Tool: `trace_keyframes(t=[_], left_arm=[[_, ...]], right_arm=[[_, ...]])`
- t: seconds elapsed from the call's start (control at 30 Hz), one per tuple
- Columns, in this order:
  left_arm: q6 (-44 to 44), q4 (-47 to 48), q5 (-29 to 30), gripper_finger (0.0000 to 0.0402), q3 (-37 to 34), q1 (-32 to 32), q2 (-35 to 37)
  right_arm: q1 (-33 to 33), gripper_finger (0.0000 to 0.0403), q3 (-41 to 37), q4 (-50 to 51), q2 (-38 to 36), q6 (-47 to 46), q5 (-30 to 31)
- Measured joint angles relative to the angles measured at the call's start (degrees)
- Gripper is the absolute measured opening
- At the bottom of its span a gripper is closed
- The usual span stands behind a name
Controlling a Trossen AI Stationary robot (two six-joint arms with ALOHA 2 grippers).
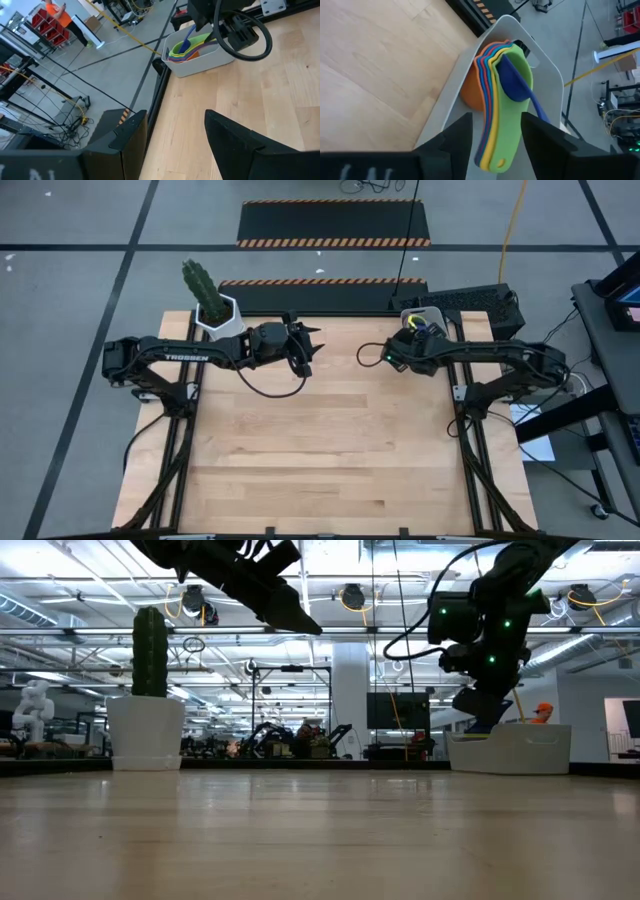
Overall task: Nest measuring cups in basket
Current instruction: Stack the purple measuring cup on top of the green measuring cup in the gray bin
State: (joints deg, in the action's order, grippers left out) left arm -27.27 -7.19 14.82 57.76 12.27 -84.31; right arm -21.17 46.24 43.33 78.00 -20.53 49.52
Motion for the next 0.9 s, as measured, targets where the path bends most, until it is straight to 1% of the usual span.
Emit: trace_keyframes(t=[0.17,0.33,0.4,0.43,0.6,0.7,0.83,0.9], left_arm=[[-0.31,-0.33,0.01,0.0202,0.0,0.02,0.0],[-0.73,-0.36,0.0,0.0202,0.0,0.02,0.0],[-0.98,-0.36,0.01,0.0202,0.0,0.02,0.0],[-1.0,-0.36,0.01,0.0202,0.0,0.02,0.0],[-1.06,-0.38,0.01,0.0202,0.0,0.02,0.0],[-1.06,-0.38,0.01,0.0202,0.0,0.02,0.0],[-1.06,-0.4,0.03,0.0202,0.02,0.02,0.0],[-1.06,-0.42,0.05,0.0202,0.02,0.02,0.0]], right_arm=[[0.02,0.0118,0.0,0.66,-0.27,0.09,-0.01],[0.37,0.0048,0.0,1.5,-1.23,0.1,-0.48],[0.58,0.0017,0.0,1.93,-1.49,0.16,-1.93],[0.66,0.0009,0.0,2.32,-1.49,0.14,-2.64],[1.17,0.0011,0.0,5.33,-1.63,-1.86,-3.36],[1.97,0.0002,0.33,7.76,-2.2,-2.7,-4.22],[2.58,0.0004,2.68,14.47,-2.21,-7.64,-4.92],[2.6,0.0005,4.2,16.02,-2.27,-8.75,-6.44]])
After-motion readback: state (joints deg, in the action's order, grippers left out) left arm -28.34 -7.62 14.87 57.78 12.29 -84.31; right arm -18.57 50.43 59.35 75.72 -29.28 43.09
